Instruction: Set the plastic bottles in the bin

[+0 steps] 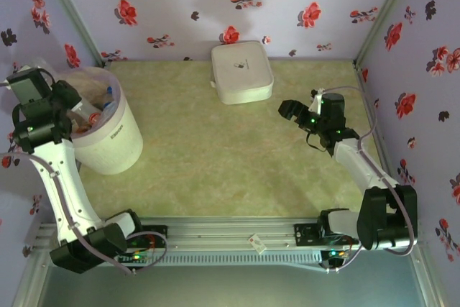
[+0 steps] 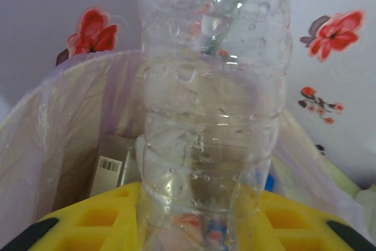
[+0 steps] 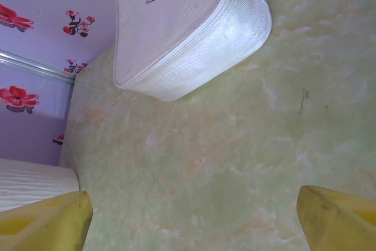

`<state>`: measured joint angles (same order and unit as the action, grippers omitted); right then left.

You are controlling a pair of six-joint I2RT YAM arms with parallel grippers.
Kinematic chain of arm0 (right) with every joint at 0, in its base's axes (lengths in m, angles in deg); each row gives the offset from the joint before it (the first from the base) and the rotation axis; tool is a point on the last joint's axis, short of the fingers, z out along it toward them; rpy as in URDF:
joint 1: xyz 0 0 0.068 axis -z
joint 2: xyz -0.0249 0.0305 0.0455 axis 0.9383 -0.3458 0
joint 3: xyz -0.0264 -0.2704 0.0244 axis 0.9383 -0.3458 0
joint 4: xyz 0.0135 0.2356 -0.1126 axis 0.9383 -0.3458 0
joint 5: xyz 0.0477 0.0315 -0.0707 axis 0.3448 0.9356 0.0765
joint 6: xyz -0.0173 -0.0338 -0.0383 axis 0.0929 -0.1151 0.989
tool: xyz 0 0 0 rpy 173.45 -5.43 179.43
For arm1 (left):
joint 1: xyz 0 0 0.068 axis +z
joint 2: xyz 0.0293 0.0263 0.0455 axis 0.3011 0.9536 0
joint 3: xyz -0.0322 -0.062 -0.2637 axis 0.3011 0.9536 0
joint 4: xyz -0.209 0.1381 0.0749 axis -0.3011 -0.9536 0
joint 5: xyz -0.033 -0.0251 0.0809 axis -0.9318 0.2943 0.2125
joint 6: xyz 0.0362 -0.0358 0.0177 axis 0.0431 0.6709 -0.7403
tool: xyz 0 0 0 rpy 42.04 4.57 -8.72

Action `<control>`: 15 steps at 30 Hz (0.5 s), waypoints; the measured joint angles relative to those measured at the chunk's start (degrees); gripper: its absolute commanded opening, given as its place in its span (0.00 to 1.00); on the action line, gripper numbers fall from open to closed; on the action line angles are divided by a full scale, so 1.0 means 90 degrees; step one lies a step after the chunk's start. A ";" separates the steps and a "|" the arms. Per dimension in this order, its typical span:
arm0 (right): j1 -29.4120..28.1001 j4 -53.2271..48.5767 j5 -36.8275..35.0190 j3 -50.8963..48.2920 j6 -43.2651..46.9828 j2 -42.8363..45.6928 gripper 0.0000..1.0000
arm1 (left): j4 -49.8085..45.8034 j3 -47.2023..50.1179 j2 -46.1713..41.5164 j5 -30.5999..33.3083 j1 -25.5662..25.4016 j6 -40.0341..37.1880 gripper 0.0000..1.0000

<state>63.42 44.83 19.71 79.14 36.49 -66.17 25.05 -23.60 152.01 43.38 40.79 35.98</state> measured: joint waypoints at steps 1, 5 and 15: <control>0.0000 -0.0002 0.0000 0.0000 0.0000 0.0000 0.91 | -0.0034 0.0034 0.0083 0.0073 0.0000 -0.0073 0.27; 0.0000 -0.0005 0.0000 0.0000 0.0024 0.0000 0.91 | -0.0194 0.0189 0.0471 0.0267 0.0000 -0.0359 0.27; 0.0000 -0.0002 0.0000 0.0007 0.0046 -0.0049 0.91 | -0.0663 0.0272 0.1141 0.0843 0.0007 -0.1161 0.27</control>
<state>63.42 44.81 19.71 79.21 36.91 -66.61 19.09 -21.15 162.29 50.96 40.86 25.53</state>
